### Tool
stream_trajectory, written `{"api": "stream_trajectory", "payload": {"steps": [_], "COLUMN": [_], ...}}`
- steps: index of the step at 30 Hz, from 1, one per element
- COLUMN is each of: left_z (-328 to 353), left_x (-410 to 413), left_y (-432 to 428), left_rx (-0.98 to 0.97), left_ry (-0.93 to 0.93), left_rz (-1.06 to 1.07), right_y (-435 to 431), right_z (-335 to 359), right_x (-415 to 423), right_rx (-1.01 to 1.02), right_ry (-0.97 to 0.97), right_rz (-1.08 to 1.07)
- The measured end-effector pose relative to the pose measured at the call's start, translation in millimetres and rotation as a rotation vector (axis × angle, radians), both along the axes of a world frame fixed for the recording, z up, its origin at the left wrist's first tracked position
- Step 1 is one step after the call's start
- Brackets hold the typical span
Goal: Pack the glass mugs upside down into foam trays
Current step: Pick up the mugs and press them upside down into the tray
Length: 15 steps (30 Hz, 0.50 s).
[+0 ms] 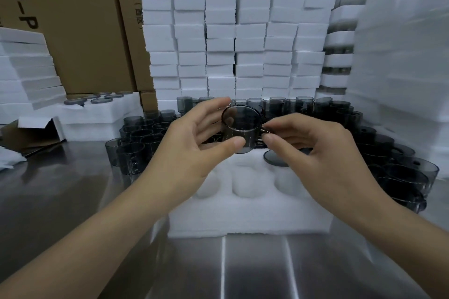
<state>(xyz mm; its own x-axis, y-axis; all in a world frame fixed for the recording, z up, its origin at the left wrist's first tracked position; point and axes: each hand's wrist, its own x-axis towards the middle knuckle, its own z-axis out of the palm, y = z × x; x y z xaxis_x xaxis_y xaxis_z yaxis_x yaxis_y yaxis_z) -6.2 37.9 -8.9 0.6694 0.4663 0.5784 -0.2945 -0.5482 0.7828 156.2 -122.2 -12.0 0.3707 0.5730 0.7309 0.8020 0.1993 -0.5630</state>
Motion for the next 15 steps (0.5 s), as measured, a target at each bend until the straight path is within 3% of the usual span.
{"api": "stream_trajectory", "payload": {"steps": [4, 7, 11, 15], "left_z": [-6.6, -9.8, -10.0, -9.9], "left_x": [0.3, 0.5, 1.2, -0.1], "left_y": [6.9, 5.2, 4.8, 5.7], "left_rx": [0.210, 0.210, 0.274, 0.298], "left_ry": [0.202, 0.343, 0.337, 0.415], "left_rz": [0.104, 0.163, 0.227, 0.139], "right_y": [2.5, 3.2, 2.6, 2.1], "right_z": [-5.2, -6.6, -5.9, -6.8], "right_x": [4.0, 6.5, 4.6, 2.8], "right_rx": [-0.124, -0.198, -0.184, -0.150], "right_ry": [-0.015, -0.016, -0.017, -0.017], "right_rz": [-0.051, -0.097, -0.137, -0.181]}}
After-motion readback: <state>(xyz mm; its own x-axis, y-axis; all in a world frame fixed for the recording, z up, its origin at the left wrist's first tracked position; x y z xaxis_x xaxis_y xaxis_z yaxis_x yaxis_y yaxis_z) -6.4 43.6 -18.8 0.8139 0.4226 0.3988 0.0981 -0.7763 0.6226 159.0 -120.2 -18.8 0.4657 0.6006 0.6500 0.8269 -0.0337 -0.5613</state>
